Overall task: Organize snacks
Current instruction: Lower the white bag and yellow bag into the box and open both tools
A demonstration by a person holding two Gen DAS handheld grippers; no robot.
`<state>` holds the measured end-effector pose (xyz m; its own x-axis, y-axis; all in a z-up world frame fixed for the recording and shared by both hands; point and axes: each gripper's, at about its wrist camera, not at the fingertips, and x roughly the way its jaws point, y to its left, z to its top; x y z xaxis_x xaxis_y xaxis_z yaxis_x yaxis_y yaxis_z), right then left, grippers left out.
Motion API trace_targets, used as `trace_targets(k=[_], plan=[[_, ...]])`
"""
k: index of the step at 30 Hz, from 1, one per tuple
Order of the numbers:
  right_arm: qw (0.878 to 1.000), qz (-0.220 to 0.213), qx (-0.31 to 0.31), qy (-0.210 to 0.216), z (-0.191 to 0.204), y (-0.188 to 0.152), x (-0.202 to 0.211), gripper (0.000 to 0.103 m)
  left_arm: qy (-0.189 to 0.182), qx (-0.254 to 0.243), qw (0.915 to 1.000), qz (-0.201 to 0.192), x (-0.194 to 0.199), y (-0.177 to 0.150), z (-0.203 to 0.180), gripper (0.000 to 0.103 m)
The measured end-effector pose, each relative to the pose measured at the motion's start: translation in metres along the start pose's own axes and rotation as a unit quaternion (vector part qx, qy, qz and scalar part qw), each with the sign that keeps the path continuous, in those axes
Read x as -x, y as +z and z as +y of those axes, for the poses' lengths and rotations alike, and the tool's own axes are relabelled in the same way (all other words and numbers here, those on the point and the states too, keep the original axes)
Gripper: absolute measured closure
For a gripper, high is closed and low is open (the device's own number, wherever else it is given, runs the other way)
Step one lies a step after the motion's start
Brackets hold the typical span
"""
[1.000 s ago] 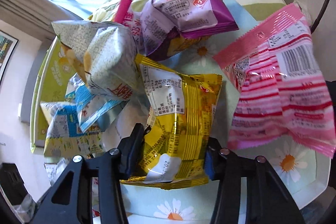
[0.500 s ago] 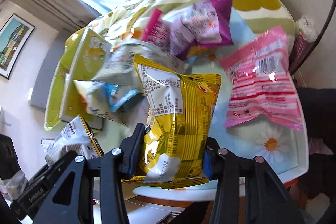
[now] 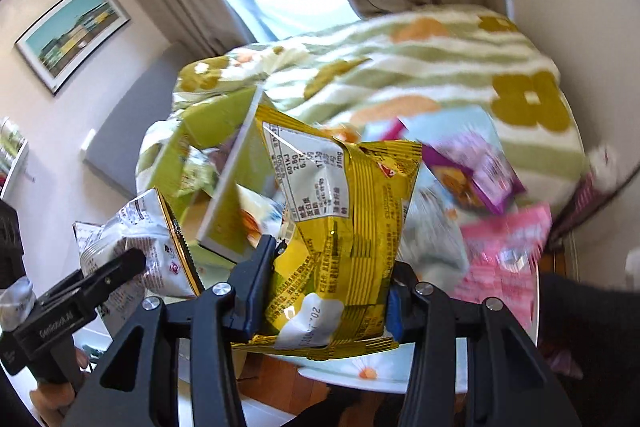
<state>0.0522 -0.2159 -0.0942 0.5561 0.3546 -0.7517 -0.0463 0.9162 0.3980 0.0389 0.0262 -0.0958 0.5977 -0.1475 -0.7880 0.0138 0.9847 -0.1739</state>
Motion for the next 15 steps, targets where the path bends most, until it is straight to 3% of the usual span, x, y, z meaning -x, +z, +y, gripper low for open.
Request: trace_targets(k=[7, 15], plan=[[0.999, 0.003, 0.042, 0.026, 0.048, 0.026, -0.026, 0.059, 0.02, 0.023, 0.9994, -0.016, 0.005, 0.034, 0.047, 0.035], [0.997, 0.025, 0.063, 0.044, 0.116, 0.05, -0.077, 0.06, 0.031, 0.027, 0.9991, -0.006, -0.011, 0.074, 0.113, 0.035]])
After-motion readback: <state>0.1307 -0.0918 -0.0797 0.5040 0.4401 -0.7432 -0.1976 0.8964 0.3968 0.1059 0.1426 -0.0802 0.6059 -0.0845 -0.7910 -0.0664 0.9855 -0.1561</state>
